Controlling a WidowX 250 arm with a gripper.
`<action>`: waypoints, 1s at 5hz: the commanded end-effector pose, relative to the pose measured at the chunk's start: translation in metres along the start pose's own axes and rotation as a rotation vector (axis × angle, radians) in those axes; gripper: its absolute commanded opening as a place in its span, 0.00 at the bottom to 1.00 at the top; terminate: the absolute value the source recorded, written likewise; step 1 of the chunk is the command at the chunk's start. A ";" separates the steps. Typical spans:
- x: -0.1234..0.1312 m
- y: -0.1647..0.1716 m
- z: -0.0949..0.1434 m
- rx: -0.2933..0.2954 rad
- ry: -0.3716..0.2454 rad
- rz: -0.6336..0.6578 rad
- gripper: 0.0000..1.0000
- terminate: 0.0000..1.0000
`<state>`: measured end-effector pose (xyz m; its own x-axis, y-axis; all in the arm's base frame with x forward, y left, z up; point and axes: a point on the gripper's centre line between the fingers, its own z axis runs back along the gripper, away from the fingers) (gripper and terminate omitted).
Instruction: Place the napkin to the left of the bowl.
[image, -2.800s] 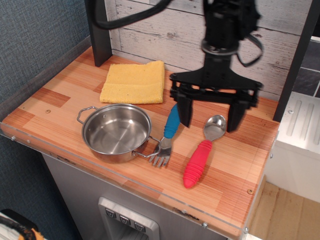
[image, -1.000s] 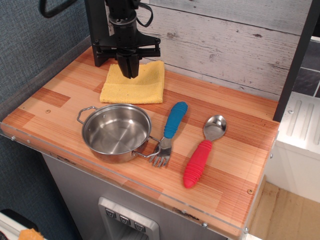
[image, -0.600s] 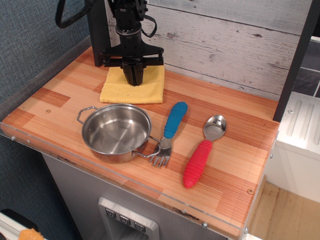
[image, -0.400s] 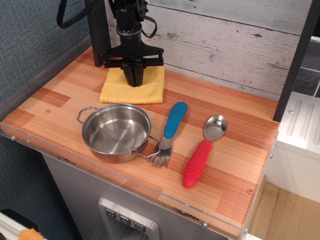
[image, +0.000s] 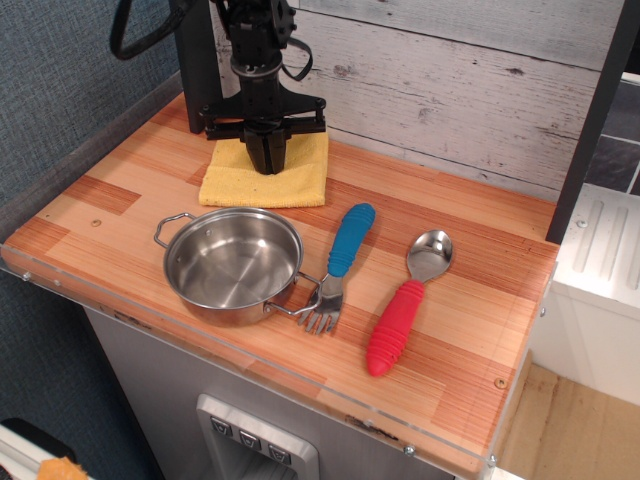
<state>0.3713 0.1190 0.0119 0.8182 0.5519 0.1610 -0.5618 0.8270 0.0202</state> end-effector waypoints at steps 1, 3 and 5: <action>-0.013 0.024 0.014 0.013 -0.013 0.095 0.00 0.00; -0.010 0.053 0.004 0.021 -0.066 0.226 0.00 0.00; -0.019 0.077 0.000 0.052 -0.041 0.290 0.00 0.00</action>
<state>0.3266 0.1626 0.0103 0.6339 0.7426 0.2161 -0.7611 0.6486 0.0034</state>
